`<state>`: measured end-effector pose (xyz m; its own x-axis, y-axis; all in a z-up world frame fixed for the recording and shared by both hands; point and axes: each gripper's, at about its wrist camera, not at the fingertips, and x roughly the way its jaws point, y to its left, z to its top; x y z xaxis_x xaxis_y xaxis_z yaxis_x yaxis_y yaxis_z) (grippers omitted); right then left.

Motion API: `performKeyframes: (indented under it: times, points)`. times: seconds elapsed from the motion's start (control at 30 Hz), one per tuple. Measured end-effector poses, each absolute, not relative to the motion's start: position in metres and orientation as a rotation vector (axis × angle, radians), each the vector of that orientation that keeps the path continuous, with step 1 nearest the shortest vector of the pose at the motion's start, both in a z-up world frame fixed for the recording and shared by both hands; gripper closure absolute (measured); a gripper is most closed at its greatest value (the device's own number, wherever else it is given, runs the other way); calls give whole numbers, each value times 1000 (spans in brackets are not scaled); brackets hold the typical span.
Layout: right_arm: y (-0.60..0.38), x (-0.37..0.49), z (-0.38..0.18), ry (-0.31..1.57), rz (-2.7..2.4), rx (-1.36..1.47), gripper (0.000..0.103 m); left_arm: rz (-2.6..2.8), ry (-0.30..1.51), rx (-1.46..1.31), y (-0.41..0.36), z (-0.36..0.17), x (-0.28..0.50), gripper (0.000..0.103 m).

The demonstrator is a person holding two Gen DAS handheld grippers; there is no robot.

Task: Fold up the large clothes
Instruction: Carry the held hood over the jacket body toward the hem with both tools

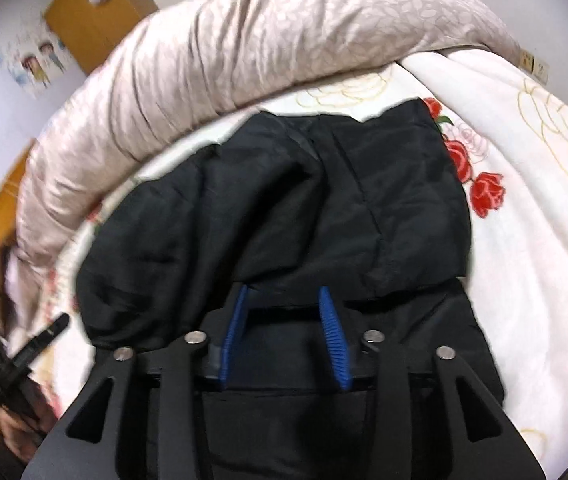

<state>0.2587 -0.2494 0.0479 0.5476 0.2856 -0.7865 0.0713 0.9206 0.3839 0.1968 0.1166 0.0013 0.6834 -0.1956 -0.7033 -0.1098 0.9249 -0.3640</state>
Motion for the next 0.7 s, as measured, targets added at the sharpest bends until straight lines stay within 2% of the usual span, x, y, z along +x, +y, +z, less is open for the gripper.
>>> performKeyframes:
  times: [0.07, 0.1, 0.23, 0.3, 0.33, 0.37, 0.4, 0.43, 0.47, 0.53, 0.63, 0.7]
  points:
    - [-242, 270, 51, 982, 181, 472, 53, -69, 786, -434, 116, 14, 206, 36]
    - [-236, 278, 47, 999, 210, 505, 50, -79, 776, -440, 113, 18, 213, 34]
    - [-219, 305, 23, 1067, 204, 532, 50, -76, 829, -471, 101, 5, 249, 32]
    - [-216, 314, 12, 1079, 208, 566, 50, -76, 884, -478, 93, -11, 266, 34]
    - [-216, 313, 11, 1078, 201, 568, 65, -81, 901, -467, 88, -18, 270, 38]
    - [-214, 312, 10, 1080, 188, 555, 91, -77, 912, -439, 83, -22, 272, 50]
    - [-213, 309, 11, 1070, 185, 540, 99, -78, 919, -418, 80, -26, 270, 57]
    - [-214, 306, 13, 1059, 193, 532, 100, -96, 924, -412, 77, -30, 267, 71]
    - [-213, 298, 17, 1042, 193, 507, 100, -94, 923, -399, 76, -31, 261, 79]
    - [-214, 280, 21, 1020, 194, 495, 100, -89, 911, -372, 74, -33, 249, 90]
    - [-214, 256, 6, 1044, 167, 465, 101, -79, 924, -360, 74, -46, 233, 99]
    - [-221, 251, -23, 1094, 129, 505, 101, -61, 989, -378, 74, -70, 231, 100]
